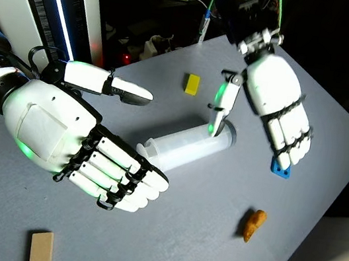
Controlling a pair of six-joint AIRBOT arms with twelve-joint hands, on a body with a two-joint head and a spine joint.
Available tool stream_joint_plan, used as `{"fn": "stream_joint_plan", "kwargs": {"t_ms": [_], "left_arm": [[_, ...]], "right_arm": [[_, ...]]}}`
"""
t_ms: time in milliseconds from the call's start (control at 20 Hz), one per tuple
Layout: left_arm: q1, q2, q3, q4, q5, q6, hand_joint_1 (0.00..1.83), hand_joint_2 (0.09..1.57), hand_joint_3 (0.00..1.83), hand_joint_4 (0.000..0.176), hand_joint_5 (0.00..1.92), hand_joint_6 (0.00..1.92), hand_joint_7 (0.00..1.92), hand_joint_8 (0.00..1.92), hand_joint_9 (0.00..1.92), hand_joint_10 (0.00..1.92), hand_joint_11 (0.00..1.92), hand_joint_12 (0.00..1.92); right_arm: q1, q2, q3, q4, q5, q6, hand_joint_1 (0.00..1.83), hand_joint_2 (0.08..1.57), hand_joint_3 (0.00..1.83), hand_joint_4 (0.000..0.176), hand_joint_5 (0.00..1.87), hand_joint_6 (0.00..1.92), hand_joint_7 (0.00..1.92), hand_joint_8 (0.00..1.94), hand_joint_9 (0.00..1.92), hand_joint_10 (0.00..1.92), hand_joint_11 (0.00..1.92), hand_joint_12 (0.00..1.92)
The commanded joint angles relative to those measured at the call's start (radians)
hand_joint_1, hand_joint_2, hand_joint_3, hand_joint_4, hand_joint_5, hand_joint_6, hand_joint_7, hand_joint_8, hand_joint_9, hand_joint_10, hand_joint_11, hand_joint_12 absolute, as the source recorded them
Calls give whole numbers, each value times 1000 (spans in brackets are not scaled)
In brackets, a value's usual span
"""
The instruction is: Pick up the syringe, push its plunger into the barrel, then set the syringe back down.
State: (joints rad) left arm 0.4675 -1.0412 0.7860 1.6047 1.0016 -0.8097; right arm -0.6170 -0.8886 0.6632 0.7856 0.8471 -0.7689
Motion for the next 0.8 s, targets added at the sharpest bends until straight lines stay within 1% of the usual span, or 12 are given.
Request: {"fn": "stream_joint_plan", "kwargs": {"t_ms": [0,100,200,250,300,350,400,450,500,600,700,750], "left_arm": [[-11,2,-7,83,80,-2,228,996,3,0,252,11,378,16,372,30,22,889],[-1,1,-37,83,96,-7,192,1107,10,0,485,47,692,80,749,204,214,1269],[13,1,-49,94,97,-36,206,1220,9,0,742,43,859,337,732,998,523,1534],[15,4,-54,94,97,-40,234,1260,5,0,875,93,834,702,731,1253,619,1624],[13,6,-56,95,96,-41,234,1260,5,0,875,93,834,702,731,1253,619,1624],[10,10,-58,99,96,-41,403,1251,0,0,869,776,798,1230,718,1608,658,1852],[5,14,-59,101,93,-41,403,1251,0,0,869,776,798,1230,718,1608,658,1852],[-2,21,-61,101,90,-41,611,1296,6,0,860,1601,931,1753,948,1858,947,1907],[-10,27,-66,101,90,-37,688,1294,0,0,959,1918,1076,1920,1143,1920,1190,1921],[-25,34,-73,101,88,-19,670,1276,0,19,1201,1921,1276,1921,1336,1921,1403,1921],[-33,39,-80,101,87,-8,631,1300,1,0,1325,1921,1372,1921,1428,1921,1524,1921],[-38,42,-84,101,87,-5,607,1311,4,0,1334,1921,1384,1921,1434,1921,1536,1921]], "right_arm": [[14,4,2,-47,94,11,410,1118,0,0,246,15,317,13,306,30,0,889],[14,4,2,-47,91,11,435,1151,3,0,490,42,591,41,582,113,120,1312],[14,4,2,-47,90,11,451,1182,0,0,748,73,889,107,724,676,389,1593],[14,4,2,-47,90,11,469,1194,1,0,778,410,893,541,756,1040,556,1676],[14,4,2,-47,90,11,469,1194,1,0,778,410,893,541,756,1040,556,1676],[14,4,2,-47,90,11,473,1231,6,0,733,1385,826,1557,854,1736,829,1872],[14,4,2,-47,90,11,473,1231,6,0,733,1385,826,1557,854,1736,829,1872],[14,5,2,-47,90,11,591,1244,3,0,938,1814,1029,1864,1166,1884,1294,1911],[14,6,2,-47,90,11,578,1284,10,0,1158,1920,1262,1940,1435,1921,1624,1921],[14,6,2,-47,90,11,536,1354,20,0,1299,1921,1449,1941,1607,1921,1775,1921],[14,6,2,-47,90,11,477,1432,14,0,1385,1921,1555,1941,1692,1921,1873,1921],[14,6,2,-47,90,11,466,1458,2,56,1395,1921,1572,1941,1701,1921,1882,1921]]}}
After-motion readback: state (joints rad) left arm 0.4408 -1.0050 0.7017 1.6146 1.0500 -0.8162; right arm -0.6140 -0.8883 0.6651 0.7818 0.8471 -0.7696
